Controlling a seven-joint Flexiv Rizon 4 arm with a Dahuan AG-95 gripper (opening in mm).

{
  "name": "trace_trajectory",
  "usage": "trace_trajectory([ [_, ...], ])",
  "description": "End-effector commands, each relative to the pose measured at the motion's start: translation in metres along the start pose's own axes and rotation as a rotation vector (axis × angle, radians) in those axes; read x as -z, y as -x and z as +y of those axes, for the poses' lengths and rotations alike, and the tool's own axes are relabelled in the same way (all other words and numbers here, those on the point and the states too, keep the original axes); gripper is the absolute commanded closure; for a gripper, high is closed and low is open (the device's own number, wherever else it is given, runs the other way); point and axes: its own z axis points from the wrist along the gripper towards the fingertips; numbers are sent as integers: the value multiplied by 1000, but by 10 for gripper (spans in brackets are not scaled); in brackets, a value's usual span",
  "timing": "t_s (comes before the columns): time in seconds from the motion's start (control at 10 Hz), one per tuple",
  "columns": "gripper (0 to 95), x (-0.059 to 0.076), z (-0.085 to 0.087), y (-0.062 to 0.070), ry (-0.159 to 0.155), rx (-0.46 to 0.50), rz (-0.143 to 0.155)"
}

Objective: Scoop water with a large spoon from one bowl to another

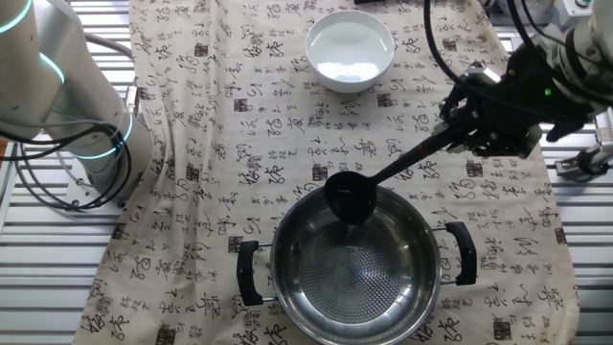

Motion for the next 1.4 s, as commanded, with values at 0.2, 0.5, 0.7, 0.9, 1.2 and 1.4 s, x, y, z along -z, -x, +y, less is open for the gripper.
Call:
trace_trajectory([
  [0.2,950,1,-1,1,4,1,-1],
  [0.5,950,6,-5,5,15,6,-8],
  [0.7,950,7,-6,5,24,7,-19],
  [0.9,950,7,-6,5,26,9,-21],
  [1.2,950,7,-7,4,22,12,-16],
  [1.4,950,6,-8,4,20,13,-13],
])
